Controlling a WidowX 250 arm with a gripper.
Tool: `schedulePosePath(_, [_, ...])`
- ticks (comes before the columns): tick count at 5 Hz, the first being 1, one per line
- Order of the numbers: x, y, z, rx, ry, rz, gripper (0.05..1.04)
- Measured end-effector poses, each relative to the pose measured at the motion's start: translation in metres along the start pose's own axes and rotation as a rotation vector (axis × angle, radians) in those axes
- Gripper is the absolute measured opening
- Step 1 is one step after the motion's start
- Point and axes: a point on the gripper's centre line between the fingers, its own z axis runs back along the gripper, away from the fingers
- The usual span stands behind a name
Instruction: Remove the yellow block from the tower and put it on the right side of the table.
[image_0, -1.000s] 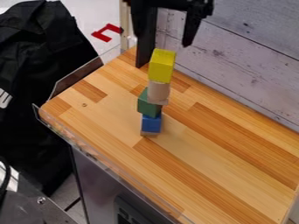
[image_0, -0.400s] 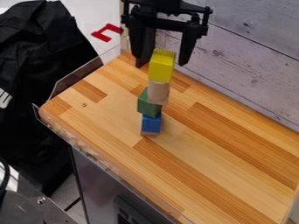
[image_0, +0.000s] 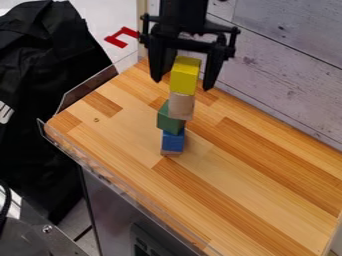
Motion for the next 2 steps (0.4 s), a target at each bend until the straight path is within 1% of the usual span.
schedulePosePath(1, [0.0024,0.0012,-0.0031,-0.001,0.006,0.003,0.695])
schedulePosePath(2, [0.002,0.0009,-0.0031,-0.003,0.009,0.011,0.595])
